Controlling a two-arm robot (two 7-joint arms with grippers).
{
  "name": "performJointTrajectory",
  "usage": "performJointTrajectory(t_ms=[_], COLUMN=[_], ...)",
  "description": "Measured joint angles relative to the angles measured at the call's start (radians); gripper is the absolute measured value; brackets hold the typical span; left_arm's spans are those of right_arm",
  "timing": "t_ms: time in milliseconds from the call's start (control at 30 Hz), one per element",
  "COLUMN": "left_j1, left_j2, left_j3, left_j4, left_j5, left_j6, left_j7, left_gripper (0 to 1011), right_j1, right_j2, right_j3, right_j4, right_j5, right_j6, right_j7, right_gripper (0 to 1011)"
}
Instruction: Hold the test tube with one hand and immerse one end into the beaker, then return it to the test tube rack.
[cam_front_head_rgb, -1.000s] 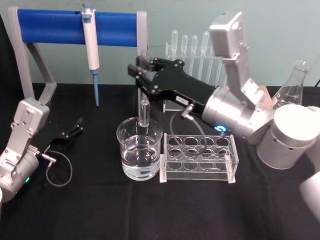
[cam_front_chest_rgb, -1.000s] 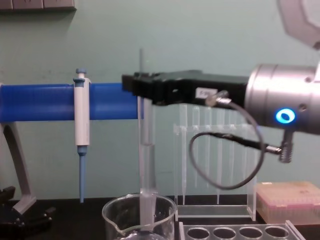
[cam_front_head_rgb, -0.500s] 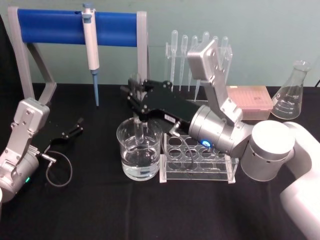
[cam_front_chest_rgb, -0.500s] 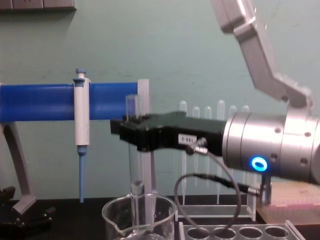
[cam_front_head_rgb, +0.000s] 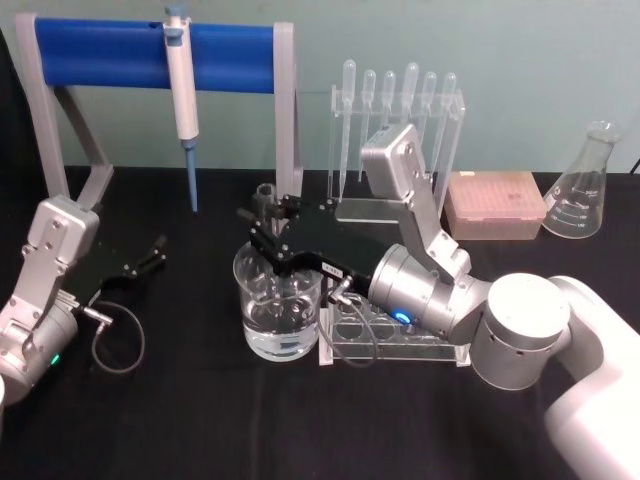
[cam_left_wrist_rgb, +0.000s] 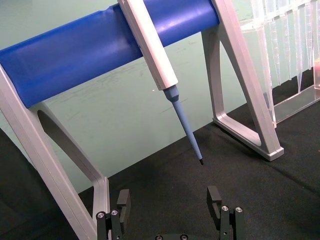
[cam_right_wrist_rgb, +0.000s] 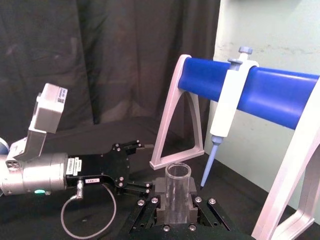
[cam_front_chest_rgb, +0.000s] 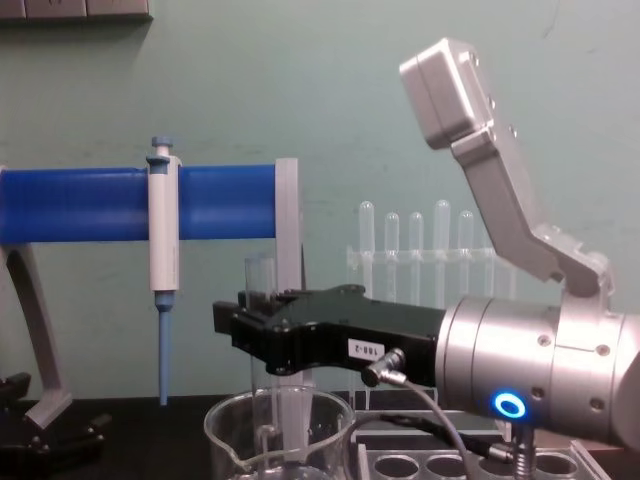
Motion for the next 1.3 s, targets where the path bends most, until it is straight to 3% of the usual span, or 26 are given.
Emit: performJointTrajectory(t_ms=[500,1300], left_j1=[0.0,0.0], left_j2=[0.0,0.0], left_j3=[0.0,0.0], left_j4=[0.0,0.0], left_j5=[0.0,0.0], left_j6=[0.0,0.0], left_j7=[0.0,0.0], left_gripper=[1000,1000], right_j1=[-0.024,-0.023], right_j2=[-0.005,-0.004], right_j3=[0.021,0.019], right_j4=[0.008,0.006], right_j5=[-0.015,-0.014], right_j6=[-0.007,-0.005], right_j7=[0.0,0.0], right_gripper=[226,226])
